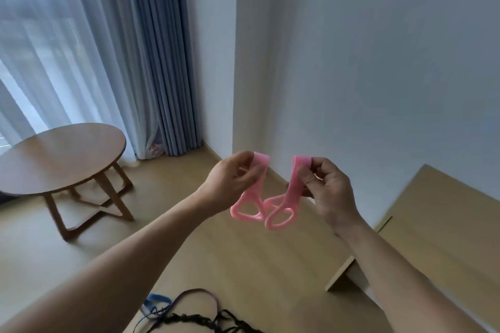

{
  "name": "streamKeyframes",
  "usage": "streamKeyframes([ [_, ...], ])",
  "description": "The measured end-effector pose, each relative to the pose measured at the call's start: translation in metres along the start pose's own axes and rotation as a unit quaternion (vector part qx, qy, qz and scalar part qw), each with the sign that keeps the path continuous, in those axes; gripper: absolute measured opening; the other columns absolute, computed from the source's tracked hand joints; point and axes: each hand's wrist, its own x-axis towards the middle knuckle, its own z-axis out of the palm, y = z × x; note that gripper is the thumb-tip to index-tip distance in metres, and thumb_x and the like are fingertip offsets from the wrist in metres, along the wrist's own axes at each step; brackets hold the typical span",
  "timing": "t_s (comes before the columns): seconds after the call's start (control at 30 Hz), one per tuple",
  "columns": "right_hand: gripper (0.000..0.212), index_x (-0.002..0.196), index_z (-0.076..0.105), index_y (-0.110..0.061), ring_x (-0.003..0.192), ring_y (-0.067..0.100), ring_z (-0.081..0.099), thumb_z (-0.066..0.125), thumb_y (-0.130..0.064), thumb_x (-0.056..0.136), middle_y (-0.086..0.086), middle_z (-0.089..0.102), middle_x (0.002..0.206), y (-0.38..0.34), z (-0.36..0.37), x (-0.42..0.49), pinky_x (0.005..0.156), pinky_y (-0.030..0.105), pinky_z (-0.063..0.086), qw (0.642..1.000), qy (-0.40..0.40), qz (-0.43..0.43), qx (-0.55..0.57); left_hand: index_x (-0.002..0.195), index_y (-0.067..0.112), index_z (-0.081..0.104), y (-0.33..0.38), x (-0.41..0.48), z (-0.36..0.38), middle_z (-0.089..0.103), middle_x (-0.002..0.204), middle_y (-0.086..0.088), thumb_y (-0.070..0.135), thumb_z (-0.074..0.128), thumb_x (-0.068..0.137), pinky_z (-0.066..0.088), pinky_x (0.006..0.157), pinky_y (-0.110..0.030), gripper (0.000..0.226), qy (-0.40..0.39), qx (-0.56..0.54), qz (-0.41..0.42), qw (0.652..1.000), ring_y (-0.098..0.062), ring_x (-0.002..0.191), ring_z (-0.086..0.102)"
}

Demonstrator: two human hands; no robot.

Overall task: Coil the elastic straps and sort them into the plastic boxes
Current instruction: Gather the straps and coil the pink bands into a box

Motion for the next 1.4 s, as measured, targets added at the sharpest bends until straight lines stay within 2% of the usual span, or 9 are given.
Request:
streamKeyframes([
  [0.2,0.007,0.086,0.072,-0.033,0.077,0.032,0.073,0.071,-0.036,0.08,0.006,0.073,0.083,-0.023,-0.082,-0.019,0.066,0.041,0.061,0.999,0.012,-0.03,-0.023,0.134,0.024,0.052,0.048,0.023,0.073,0.075,0.094,-0.004,0.023,0.053,0.102,0.062,0.07,-0.044,0.033,-0.045,-0.117,0.008,0.992,-0.027,0.074,0.075],
  [0.37,0.004,0.086,0.072,-0.028,0.071,0.018,0.073,0.074,-0.024,0.085,0.001,0.075,0.079,-0.034,-0.165,-0.028,0.062,0.026,0.058,0.997,0.041,-0.058,-0.037,0.133,0.026,0.052,0.095,0.033,0.172,0.073,0.104,-0.007,0.019,0.049,0.102,0.059,0.068,-0.037,0.032,-0.134,-0.174,0.023,0.975,-0.027,0.085,0.074],
  [0.47,0.005,0.088,0.071,-0.021,0.066,0.006,0.068,0.075,-0.017,0.086,-0.006,0.074,0.075,-0.034,-0.219,-0.03,0.061,0.016,0.052,0.991,0.104,-0.062,-0.063,0.123,0.034,0.06,0.122,0.031,0.233,0.069,0.108,-0.015,0.022,0.046,0.097,0.059,0.08,-0.039,0.032,-0.206,-0.215,-0.007,0.954,-0.028,0.094,0.069],
  [0.53,0.005,0.089,0.071,-0.019,0.069,0.006,0.069,0.075,-0.017,0.086,-0.006,0.074,0.078,-0.032,-0.255,-0.033,0.063,0.017,0.054,0.986,0.137,-0.051,-0.079,0.124,0.032,0.06,0.137,0.03,0.269,0.069,0.11,-0.014,0.023,0.05,0.093,0.057,0.089,-0.046,0.034,-0.239,-0.227,-0.02,0.944,-0.031,0.099,0.069],
  [0.77,0.015,0.086,0.065,-0.02,0.06,0.003,0.06,0.077,-0.027,0.083,-0.01,0.067,0.071,-0.025,-0.364,-0.069,0.057,0.02,0.047,0.968,0.216,-0.028,-0.127,0.122,0.025,0.056,0.183,0.033,0.378,0.075,0.104,-0.003,0.021,0.067,0.094,0.061,0.081,-0.045,0.03,-0.292,-0.213,0.006,0.932,-0.025,0.094,0.073],
  [0.87,0.03,0.098,0.058,-0.02,0.077,0.011,0.065,0.079,-0.032,0.081,-0.005,0.067,0.094,-0.017,-0.405,-0.091,0.066,0.026,0.053,0.956,0.264,0.014,-0.129,0.12,0.024,0.057,0.198,0.038,0.418,0.076,0.1,-0.005,0.024,0.067,0.094,0.061,0.08,-0.048,0.028,-0.305,-0.232,0.002,0.923,-0.027,0.092,0.074],
  [1.0,0.039,0.113,0.058,-0.022,0.094,0.013,0.066,0.077,-0.036,0.082,-0.005,0.065,0.104,-0.002,-0.447,-0.117,0.07,0.021,0.055,0.955,0.235,0.091,-0.156,0.119,0.021,0.059,0.213,0.046,0.471,0.076,0.099,-0.009,0.021,0.066,0.095,0.061,0.078,-0.049,0.025,-0.324,-0.253,-0.012,0.911,-0.029,0.09,0.074],
  [1.17,0.023,0.097,0.068,-0.02,0.082,0.013,0.071,0.072,-0.04,0.086,-0.006,0.072,0.088,0.013,-0.489,-0.13,0.071,0.026,0.057,0.93,0.295,0.148,-0.16,0.118,0.016,0.059,0.229,0.055,0.54,0.074,0.099,-0.012,0.01,0.063,0.096,0.055,0.063,-0.026,0.024,-0.353,-0.245,-0.022,0.903,-0.021,0.083,0.073],
  [1.4,0.025,0.091,0.068,-0.013,0.074,0.016,0.073,0.077,-0.035,0.083,0.001,0.075,0.083,0.036,-0.551,-0.122,0.067,0.028,0.06,0.9,0.36,0.203,-0.137,0.129,0.012,0.046,0.238,0.085,0.623,0.064,0.116,-0.015,0.01,0.052,0.093,0.057,0.069,-0.031,0.036,-0.465,-0.207,-0.058,0.859,-0.023,0.094,0.067],
])
